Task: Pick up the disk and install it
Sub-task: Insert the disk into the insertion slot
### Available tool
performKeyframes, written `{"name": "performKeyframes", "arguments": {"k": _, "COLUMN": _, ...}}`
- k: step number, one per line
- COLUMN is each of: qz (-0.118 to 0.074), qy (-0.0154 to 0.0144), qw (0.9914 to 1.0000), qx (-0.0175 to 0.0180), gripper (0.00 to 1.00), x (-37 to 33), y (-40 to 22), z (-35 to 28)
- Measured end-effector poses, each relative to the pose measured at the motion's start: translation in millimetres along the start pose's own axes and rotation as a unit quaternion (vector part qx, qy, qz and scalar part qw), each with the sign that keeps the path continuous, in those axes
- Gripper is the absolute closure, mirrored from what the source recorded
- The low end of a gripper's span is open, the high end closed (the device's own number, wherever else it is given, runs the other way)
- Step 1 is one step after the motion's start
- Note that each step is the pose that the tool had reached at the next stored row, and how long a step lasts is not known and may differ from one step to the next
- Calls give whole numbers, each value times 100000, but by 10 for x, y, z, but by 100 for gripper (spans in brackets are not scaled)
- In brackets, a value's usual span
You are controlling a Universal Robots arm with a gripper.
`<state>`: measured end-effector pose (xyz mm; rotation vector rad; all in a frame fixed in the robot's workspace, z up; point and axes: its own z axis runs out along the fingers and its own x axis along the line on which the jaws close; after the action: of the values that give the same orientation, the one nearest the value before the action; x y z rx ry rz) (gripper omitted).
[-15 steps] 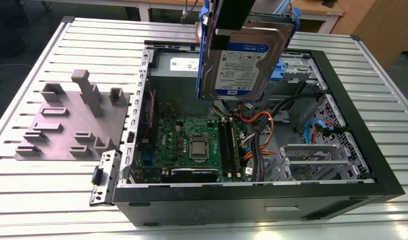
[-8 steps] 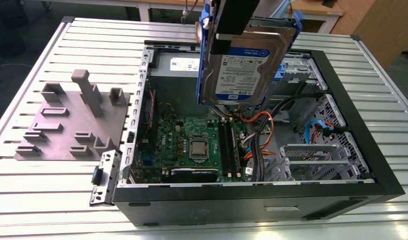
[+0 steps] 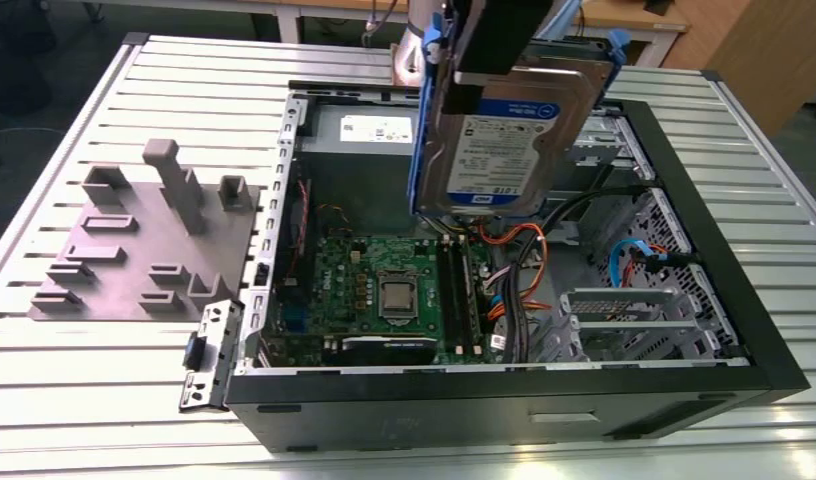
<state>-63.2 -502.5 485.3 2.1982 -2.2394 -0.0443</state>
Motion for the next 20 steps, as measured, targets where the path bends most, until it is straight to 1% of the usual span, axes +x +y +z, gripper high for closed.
{"name": "performKeyframes", "arguments": {"k": 2, "qz": -3, "qy": -4, "qw": 100000, "qx": 2, "gripper": 63, "x": 3, "y": -32, "z": 1}}
{"name": "performKeyframes", "arguments": {"k": 5, "qz": 2, "qy": 0, "qw": 100000, "qx": 1, "gripper": 63, "x": 36, "y": -47, "z": 4}}
{"name": "performKeyframes", "arguments": {"k": 8, "qz": -3, "qy": 5, "qw": 100000, "qx": -3, "gripper": 63, "x": 114, "y": -51, "z": 8}}
{"name": "performKeyframes", "arguments": {"k": 12, "qz": 1, "qy": 5, "qw": 100000, "qx": -1, "gripper": 63, "x": 256, "y": -60, "z": 20}}
{"name": "performKeyframes", "arguments": {"k": 15, "qz": 1, "qy": 8, "qw": 100000, "qx": -2, "gripper": 63, "x": 347, "y": -76, "z": 33}}
{"name": "performKeyframes", "arguments": {"k": 18, "qz": -1, "qy": -3, "qw": 100000, "qx": 2, "gripper": 63, "x": 407, "y": -116, "z": 48}}
{"name": "performKeyframes", "arguments": {"k": 20, "qz": -3, "qy": -11, "qw": 100000, "qx": 4, "gripper": 63, "x": 419, "y": -170, "z": 59}}
